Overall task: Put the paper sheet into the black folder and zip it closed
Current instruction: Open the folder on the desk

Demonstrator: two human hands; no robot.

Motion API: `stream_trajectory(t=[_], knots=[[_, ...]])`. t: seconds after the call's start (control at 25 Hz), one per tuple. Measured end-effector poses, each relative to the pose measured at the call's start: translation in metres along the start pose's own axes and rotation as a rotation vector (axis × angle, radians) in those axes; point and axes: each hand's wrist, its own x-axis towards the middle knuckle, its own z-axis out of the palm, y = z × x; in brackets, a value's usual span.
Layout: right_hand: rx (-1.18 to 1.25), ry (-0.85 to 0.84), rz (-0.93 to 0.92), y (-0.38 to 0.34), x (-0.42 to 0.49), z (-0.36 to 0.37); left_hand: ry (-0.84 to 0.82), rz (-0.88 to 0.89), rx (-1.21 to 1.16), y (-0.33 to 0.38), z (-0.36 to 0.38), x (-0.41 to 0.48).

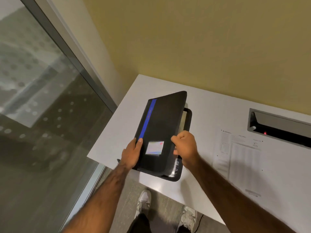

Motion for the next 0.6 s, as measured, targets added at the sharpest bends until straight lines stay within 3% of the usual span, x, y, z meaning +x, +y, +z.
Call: stream_trajectory(t=[0.12, 0.4, 0.48, 0.6], knots=[[-0.047, 0.028, -0.083, -0.031, -0.023, 0.027, -0.162, 0.009, -0.229, 0.047, -0.016, -0.006], [-0.032, 0.013, -0.384, -0.074, -0.063, 0.097, -0.515, 0.185, -0.361, 0.118, -0.099, -0.014], [-0.080, -0.079, -0.487, -0.075, -0.062, 0.113, -0.434, 0.254, -0.252, 0.123, -0.116, -0.007], [-0.221, -0.088, -0.395, -0.049, -0.050, 0.118, -0.229, 0.277, 0.045, 0.113, -0.126, 0.006]])
